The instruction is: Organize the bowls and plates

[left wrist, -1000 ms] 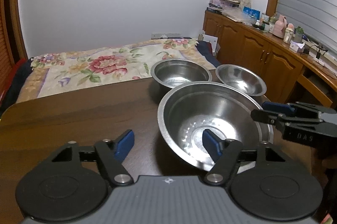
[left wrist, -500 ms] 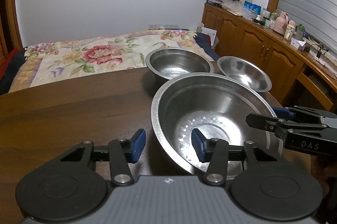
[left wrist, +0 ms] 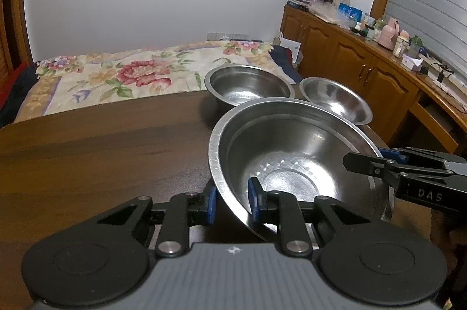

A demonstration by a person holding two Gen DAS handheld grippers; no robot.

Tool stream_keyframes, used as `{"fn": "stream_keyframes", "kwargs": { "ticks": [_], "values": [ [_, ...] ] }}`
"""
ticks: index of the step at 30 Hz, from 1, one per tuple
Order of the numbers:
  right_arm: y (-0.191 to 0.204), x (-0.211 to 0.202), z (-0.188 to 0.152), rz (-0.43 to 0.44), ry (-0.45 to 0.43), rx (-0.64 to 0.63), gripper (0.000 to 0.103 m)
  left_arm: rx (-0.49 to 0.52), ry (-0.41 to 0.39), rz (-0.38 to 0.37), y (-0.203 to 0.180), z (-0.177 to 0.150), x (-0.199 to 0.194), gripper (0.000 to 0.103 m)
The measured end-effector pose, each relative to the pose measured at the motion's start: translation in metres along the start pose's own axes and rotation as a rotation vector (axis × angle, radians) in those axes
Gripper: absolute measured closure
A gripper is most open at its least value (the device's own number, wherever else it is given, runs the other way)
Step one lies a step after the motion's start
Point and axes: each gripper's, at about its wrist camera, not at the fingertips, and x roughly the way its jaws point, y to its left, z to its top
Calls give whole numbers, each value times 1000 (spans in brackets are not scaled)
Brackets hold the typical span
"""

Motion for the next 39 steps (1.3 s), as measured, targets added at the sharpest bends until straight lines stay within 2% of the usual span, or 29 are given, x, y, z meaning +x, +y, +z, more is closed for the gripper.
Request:
{"fn": "stream_keyframes", "kwargs": {
  "ticks": [20, 39],
  "values": [
    [17, -51, -12, -44, -33, -7, 68, 41, -44, -60, -18, -29, -53, 79],
    [25, -69, -25, -52, -34, -6, 68, 48, -67, -73, -22, -52, -80, 79]
  ]
}}
